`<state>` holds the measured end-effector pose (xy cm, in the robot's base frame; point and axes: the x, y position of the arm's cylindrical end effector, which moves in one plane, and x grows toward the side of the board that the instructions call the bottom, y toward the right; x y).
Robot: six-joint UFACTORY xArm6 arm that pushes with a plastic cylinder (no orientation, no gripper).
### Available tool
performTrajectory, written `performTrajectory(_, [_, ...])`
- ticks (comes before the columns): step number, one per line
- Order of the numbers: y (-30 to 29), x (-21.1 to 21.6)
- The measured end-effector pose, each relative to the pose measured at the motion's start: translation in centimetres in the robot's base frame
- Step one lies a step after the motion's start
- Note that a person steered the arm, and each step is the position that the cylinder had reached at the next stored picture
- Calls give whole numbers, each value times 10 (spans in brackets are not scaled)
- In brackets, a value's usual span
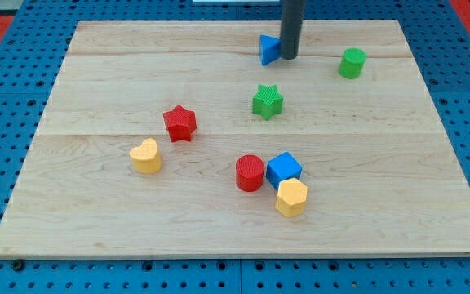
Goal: Make a horizontal line out of green blocks and the blue triangle
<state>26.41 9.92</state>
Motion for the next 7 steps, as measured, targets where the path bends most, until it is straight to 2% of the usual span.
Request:
performTrajectory(1, [-19, -4])
performTrajectory(3, [-50, -48])
performTrajectory(4, [-50, -17])
performTrajectory(5, [-50, -10])
performTrajectory(6, [-42, -21])
performTrajectory(7, [-77, -22])
